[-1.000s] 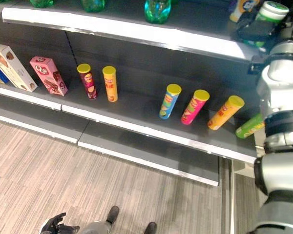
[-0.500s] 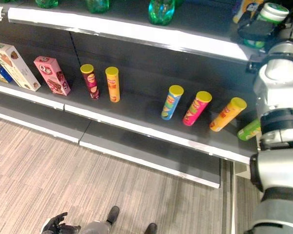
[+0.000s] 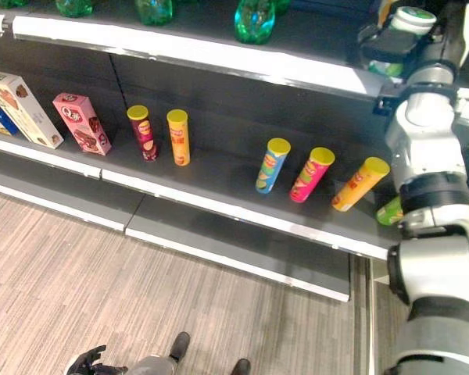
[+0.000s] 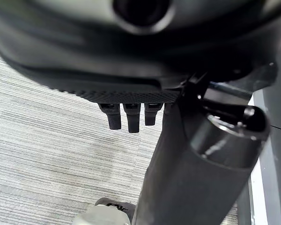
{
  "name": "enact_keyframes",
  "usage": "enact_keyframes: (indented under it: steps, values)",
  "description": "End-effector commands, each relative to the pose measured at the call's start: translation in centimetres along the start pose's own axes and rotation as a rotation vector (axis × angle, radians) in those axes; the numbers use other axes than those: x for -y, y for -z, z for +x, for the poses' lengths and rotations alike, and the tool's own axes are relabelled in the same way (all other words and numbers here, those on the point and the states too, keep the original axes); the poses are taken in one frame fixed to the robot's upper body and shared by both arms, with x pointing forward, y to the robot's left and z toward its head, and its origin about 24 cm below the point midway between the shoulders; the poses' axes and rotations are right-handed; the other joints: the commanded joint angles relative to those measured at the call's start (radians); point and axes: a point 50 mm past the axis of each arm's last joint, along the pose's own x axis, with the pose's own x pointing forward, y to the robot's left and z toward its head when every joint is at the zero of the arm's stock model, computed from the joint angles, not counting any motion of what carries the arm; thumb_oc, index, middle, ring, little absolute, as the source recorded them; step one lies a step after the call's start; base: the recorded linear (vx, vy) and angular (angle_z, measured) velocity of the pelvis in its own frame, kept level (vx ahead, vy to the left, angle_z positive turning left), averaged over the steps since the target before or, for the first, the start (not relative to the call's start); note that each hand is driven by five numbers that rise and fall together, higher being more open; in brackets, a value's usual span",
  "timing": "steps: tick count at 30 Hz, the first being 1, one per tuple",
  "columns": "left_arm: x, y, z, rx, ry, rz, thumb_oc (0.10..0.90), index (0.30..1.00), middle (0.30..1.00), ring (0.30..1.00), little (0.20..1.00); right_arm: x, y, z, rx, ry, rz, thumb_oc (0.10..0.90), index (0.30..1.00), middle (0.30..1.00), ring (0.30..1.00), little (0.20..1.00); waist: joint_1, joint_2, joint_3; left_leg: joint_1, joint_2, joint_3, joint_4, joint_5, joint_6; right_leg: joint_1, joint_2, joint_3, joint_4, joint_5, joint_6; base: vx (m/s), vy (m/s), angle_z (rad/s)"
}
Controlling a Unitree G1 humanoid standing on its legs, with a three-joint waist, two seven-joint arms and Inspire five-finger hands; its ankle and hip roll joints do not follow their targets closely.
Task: Put the goods on the table back onto the shelves and tidy them up.
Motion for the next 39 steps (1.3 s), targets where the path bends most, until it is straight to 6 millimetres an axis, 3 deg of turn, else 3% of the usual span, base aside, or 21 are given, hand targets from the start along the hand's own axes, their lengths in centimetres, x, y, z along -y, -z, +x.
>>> enact_keyframes:
  steps: [1, 6, 7, 8, 22, 25, 31, 35, 36, 37, 38, 39]
  values:
    - [-2.2, -0.4, 0.2, 0.024, -0.072, 0.067, 0.800, 0.900, 0.900, 0.900, 0.900, -0.1, -5.1, 0.6, 0.196, -0.005, 0.009, 0.400, 0.300, 0.300, 0.300, 0.300, 0.016, -0.059, -0.051, 0.026, 0.025, 0.061, 0.003, -0.121, -0.056, 0.057, -0.067, 0.008, 0.007, -0.055, 0.084, 0.00, 0.000, 0.00]
    - [-2.0, -0.3, 0.2, 0.019, -0.074, 0.073, 0.800, 0.900, 0.900, 0.900, 0.900, -0.4, -4.9, 0.6, 0.187, -0.006, 0.010, 0.400, 0.300, 0.300, 0.300, 0.300, 0.014, -0.059, -0.048, 0.024, 0.024, 0.064, 0.003, -0.119, -0.056, 0.053, -0.069, 0.008, 0.007, -0.052, 0.085, 0.00, 0.000, 0.00]
    - [-2.1, -0.4, 0.2, 0.019, -0.077, 0.070, 0.800, 0.900, 0.900, 0.900, 0.900, -0.5, -5.0, 0.6, 0.191, -0.005, 0.014, 0.635, 0.653, 0.653, 0.653, 0.653, 0.012, -0.059, -0.049, 0.025, 0.025, 0.065, 0.003, -0.119, -0.055, 0.052, -0.069, 0.011, 0.007, -0.051, 0.085, 0.00, 0.000, 0.00]
    - [-2.0, -0.4, 0.2, 0.019, -0.076, 0.070, 0.800, 0.900, 0.900, 0.900, 0.900, -0.6, -5.2, 0.6, 0.197, -0.004, 0.019, 0.800, 0.900, 0.900, 0.900, 0.900, 0.011, -0.058, -0.050, 0.025, 0.025, 0.066, 0.003, -0.120, -0.054, 0.051, -0.069, 0.012, 0.007, -0.051, 0.085, 0.00, 0.000, 0.00]
    - [-2.0, -0.3, 0.2, 0.009, -0.076, 0.076, 0.800, 0.900, 0.900, 0.900, 0.900, 0.9, -7.7, 0.0, 0.321, 0.043, 0.111, 0.800, 0.900, 0.900, 0.900, 0.900, 0.001, -0.064, -0.065, 0.043, 0.031, 0.077, 0.003, -0.131, -0.055, 0.059, -0.070, 0.019, 0.007, -0.053, 0.087, 0.00, 0.000, 0.00]
    - [-2.0, 0.1, 0.2, -0.009, -0.087, 0.066, 0.800, 0.900, 0.900, 0.900, 0.900, 2.9, -10.5, -1.0, 0.466, 0.091, 0.158, 0.800, 0.900, 0.900, 0.900, 0.900, -0.013, -0.067, -0.075, 0.049, 0.034, 0.084, 0.003, -0.137, -0.056, 0.061, -0.070, 0.023, 0.007, -0.053, 0.089, 0.00, 0.000, 0.00]
    - [-2.2, 0.5, 0.1, -0.022, -0.114, 0.043, 0.800, 0.900, 0.900, 0.900, 0.900, 5.4, -12.9, -3.0, 0.638, 0.125, 0.078, 0.800, 0.900, 0.900, 0.900, 0.900, -0.047, -0.069, -0.081, 0.057, 0.040, 0.102, 0.003, -0.143, -0.056, 0.055, -0.071, 0.035, 0.007, -0.048, 0.094, -0.01, 0.007, -0.03]
    - [-2.2, 0.7, 0.1, -0.025, -0.125, 0.027, 0.800, 0.900, 0.900, 0.900, 0.900, 6.8, -12.8, -4.9, 0.709, 0.130, -0.037, 0.800, 0.900, 0.900, 0.900, 0.900, -0.086, -0.066, -0.078, 0.065, 0.045, 0.129, 0.003, -0.151, -0.051, 0.044, -0.072, 0.052, 0.007, -0.039, 0.099, -0.02, 0.026, -0.23]
    - [-2.4, 0.7, 0.1, -0.023, -0.132, 0.027, 0.800, 0.900, 0.900, 0.900, 0.900, 7.4, -12.2, -5.5, 0.711, 0.141, -0.079, 0.800, 0.900, 0.900, 0.900, 0.900, -0.095, -0.069, -0.077, 0.068, 0.047, 0.140, 0.003, -0.154, -0.050, 0.038, -0.072, 0.063, 0.007, -0.034, 0.101, -0.05, 0.071, -0.43]
    - [-2.5, 0.3, 0.0, -0.001, -0.141, 0.021, 0.800, 0.900, 0.900, 0.900, 0.900, 8.5, -10.7, -6.6, 0.695, 0.148, -0.174, 0.800, 0.900, 0.900, 0.900, 0.900, -0.129, -0.066, -0.070, 0.077, 0.051, 0.171, 0.003, -0.161, -0.041, 0.020, -0.072, 0.092, 0.007, -0.018, 0.108, -0.04, 0.062, -0.48]
    - [-2.6, 0.3, 0.1, -0.001, -0.142, 0.026, 0.800, 0.900, 0.900, 0.900, 0.900, 8.7, -10.6, -6.7, 0.692, 0.151, -0.175, 0.800, 0.900, 0.900, 0.900, 0.900, -0.124, -0.069, -0.070, 0.078, 0.051, 0.173, 0.003, -0.161, -0.041, 0.020, -0.071, 0.095, 0.007, -0.018, 0.108, -0.07, 0.148, -0.81]
    - [-2.6, 0.1, 0.1, 0.011, -0.133, 0.055, 0.800, 0.900, 0.900, 0.900, 0.900, 9.8, -9.0, -7.2, 0.640, 0.161, -0.200, 0.800, 0.900, 0.900, 0.900, 0.900, -0.151, -0.070, -0.062, 0.093, 0.048, 0.211, 0.003, -0.170, -0.027, 0.001, -0.074, 0.142, 0.008, 0.001, 0.118, -0.04, 0.103, -1.06]
